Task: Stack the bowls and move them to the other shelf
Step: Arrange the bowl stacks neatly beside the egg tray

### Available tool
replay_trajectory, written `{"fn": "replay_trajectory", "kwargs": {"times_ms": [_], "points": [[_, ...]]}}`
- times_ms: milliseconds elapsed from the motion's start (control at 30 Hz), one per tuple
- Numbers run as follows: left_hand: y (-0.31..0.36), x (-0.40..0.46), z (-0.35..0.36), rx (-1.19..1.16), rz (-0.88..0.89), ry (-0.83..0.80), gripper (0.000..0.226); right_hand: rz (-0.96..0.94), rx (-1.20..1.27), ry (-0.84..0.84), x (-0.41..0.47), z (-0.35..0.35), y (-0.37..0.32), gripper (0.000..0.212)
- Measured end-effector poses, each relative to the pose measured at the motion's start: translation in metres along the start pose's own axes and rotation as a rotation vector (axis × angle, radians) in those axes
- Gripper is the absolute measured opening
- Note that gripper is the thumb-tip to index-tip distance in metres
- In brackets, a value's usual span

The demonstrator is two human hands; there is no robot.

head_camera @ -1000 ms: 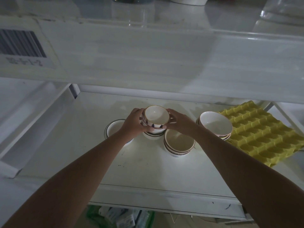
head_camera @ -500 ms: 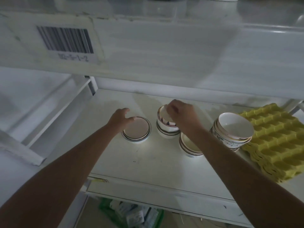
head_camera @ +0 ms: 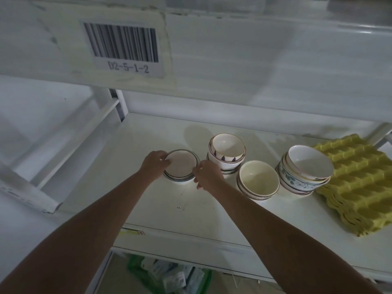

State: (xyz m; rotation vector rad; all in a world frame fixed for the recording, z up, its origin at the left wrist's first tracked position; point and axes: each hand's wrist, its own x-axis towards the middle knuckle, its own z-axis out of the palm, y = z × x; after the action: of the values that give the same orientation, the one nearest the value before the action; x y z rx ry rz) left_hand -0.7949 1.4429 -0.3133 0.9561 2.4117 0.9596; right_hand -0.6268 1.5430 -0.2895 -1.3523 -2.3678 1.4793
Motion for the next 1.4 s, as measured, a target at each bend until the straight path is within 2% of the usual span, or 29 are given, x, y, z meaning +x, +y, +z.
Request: {"fn": "replay_trajectory", "kwargs": {"times_ms": [133, 200, 300, 400, 533, 700, 1233, 1333, 1400], "points": [[-0.007, 0.001, 0.004, -0.232, -0.040, -0.033, 0.034, -0.038, -0.005, 0.070, -0.002, 0.010, 0.006, 0.015], [-0.014, -0.003, 0.004, -0.390, -0.061, -0.077, 0.040, -0.078, 0.038, 0.082, -0.004, 0.017, 0.013, 0.011], [-0.027, -0.013, 0.001, -0.593, -0.022, -0.224, 0.039, -0.138, 0.076, 0.090, -0.009, 0.024, 0.024, 0.029], [-0.039, -0.016, -0.003, -0.587, 0.055, -0.339, 0.058, -0.151, 0.064, 0.131, -0.009, 0.026, 0.028, 0.041], [-0.046, -0.014, -0.002, -0.570, 0.047, -0.275, 0.076, -0.152, 0.059, 0.182, -0.003, 0.028, 0.027, 0.039], [-0.046, -0.011, -0.001, -0.584, 0.055, -0.292, 0.074, -0.165, 0.070, 0.198, 0.000, 0.025, 0.026, 0.030], [-0.045, -0.012, -0.001, -0.553, 0.040, -0.236, 0.087, -0.158, 0.083, 0.175, -0.002, 0.022, 0.025, 0.030], [-0.043, -0.011, 0.001, -0.596, 0.030, -0.226, 0.081, -0.128, 0.114, 0.197, 0.000, 0.025, 0.026, 0.023], [-0.037, -0.009, 0.005, -0.614, 0.005, -0.131, 0.064, -0.081, 0.129, 0.232, 0.002, 0.025, 0.022, 0.024]]}}
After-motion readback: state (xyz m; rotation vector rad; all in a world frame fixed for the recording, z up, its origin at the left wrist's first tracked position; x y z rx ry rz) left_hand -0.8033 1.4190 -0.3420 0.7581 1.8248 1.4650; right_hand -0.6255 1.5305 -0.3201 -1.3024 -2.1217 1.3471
